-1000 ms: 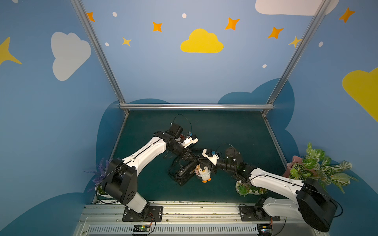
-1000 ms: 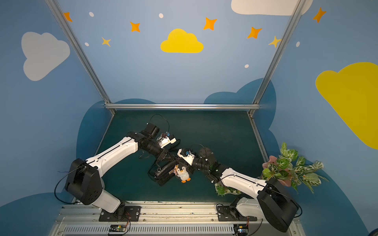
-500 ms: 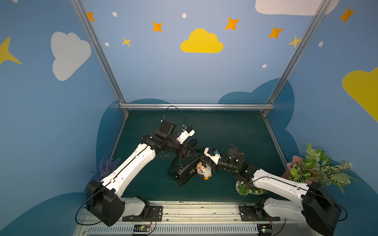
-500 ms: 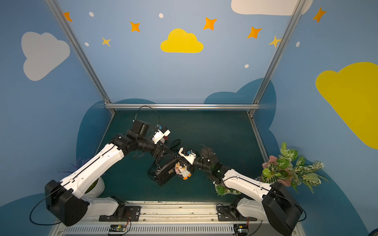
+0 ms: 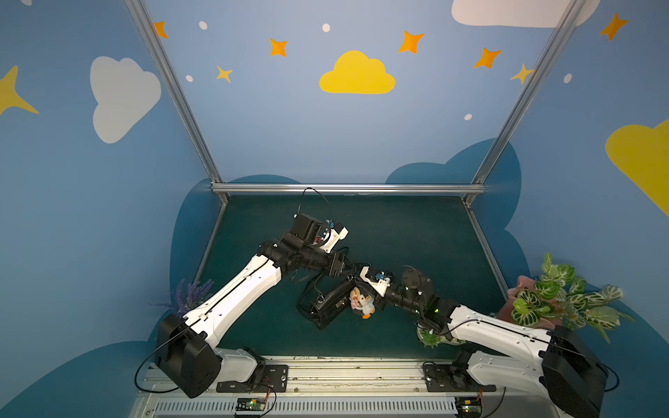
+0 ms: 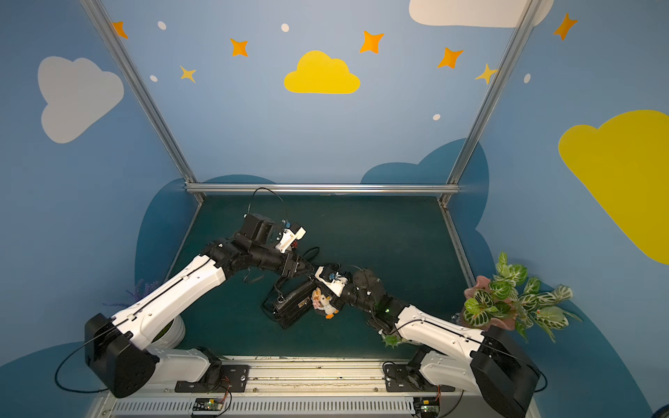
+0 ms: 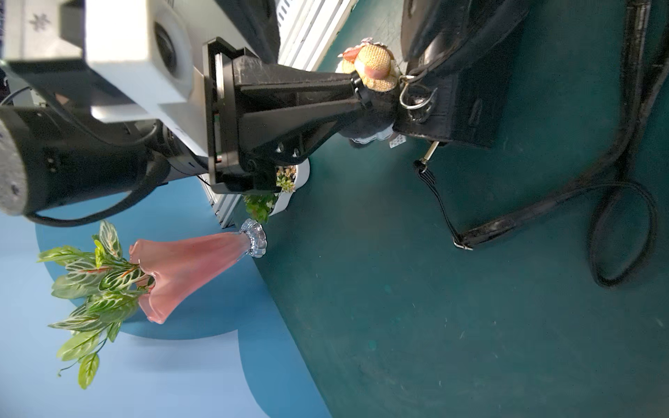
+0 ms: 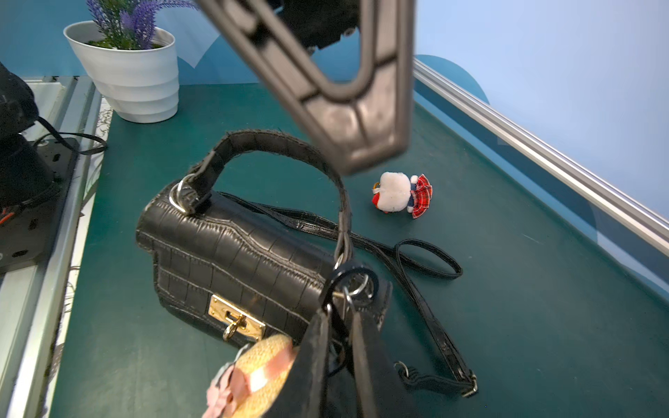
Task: Remove the decoration from the bag
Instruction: Remove the decoration item from the bag.
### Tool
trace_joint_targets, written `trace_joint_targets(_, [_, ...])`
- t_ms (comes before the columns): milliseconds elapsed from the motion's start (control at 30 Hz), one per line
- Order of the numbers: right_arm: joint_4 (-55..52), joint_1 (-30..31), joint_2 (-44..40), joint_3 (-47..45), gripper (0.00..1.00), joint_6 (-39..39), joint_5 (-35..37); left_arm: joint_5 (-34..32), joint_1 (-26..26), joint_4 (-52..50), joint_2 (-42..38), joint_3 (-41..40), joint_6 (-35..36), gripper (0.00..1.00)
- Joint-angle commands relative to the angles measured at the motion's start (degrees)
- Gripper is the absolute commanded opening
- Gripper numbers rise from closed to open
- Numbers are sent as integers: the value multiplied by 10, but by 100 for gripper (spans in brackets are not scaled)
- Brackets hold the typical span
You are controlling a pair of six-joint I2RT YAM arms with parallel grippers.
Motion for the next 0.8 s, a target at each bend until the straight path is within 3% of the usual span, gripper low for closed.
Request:
trace_joint_targets(0, [22,7,-20,-7,18,-7,34,-7,-7,16,11,8,-28,53])
trace_joint_targets(167, [23,11,-31,-12,18,-22,47,-1,-13,33,30,8,-44,41])
trace_joint_targets(433, [20,18,-29,-11,19,-35,62,11,-25,49,59,12,-55,35])
trace_joint_targets(767, [18,23,-21,-6,19,-42,75,10,-37,31,76,22,-42,16])
